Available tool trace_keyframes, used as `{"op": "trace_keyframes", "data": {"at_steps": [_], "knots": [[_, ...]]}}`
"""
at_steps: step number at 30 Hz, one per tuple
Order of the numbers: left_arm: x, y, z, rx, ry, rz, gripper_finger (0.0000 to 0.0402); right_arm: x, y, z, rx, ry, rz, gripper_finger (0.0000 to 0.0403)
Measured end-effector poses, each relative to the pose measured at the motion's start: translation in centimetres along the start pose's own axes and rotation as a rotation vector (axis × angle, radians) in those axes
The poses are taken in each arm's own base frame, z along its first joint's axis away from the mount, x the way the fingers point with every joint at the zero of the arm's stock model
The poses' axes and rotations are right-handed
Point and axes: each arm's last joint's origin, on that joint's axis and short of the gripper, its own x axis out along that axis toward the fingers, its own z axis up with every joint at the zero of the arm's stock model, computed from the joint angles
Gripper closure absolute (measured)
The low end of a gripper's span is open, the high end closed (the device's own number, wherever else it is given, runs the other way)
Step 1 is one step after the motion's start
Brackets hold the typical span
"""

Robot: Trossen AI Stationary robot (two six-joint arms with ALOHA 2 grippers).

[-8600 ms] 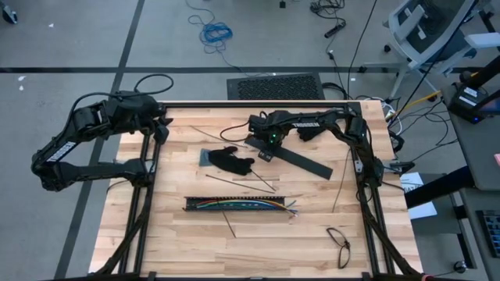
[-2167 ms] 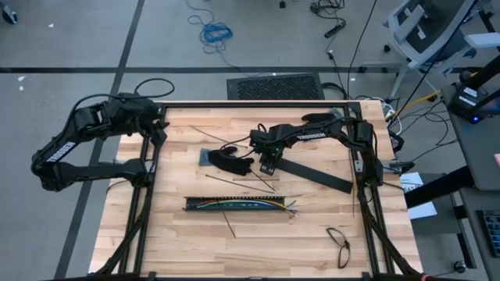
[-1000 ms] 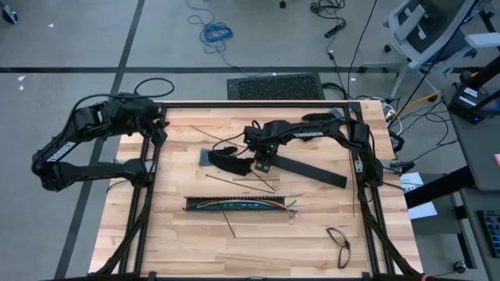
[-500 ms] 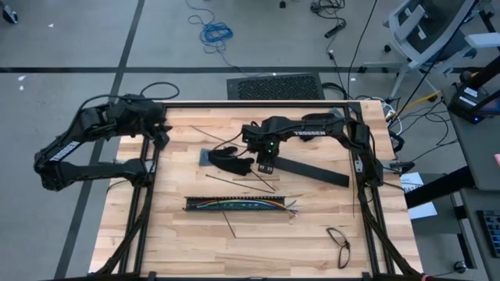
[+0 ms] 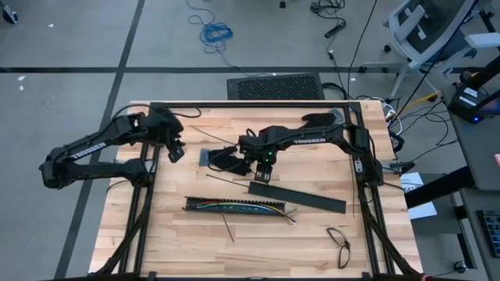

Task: Ziptie cables
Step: Close the cable duct

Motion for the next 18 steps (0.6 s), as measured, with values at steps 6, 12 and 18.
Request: {"op": "trace_keyframes", "data": {"at_steps": [6,12,18], "knots": [[0.8,-0.1,-0.5,-0.05,0.034,-0.032,0.0228,-0.2,-3.1,-0.1,0.044,0.033,-0.044,0.0263],[0.7,-0.2,-0.4,-0.148,0.026,-0.037,0.0228,-0.4,-4.6,-0.9,0.021,0.133,0.029,0.02],[0.7,-0.7,-0.6,-0.144,0.035,-0.023,0.0228,0.1,-1.8,-3.3,-0.071,0.208,0.072,0.0144]]}}
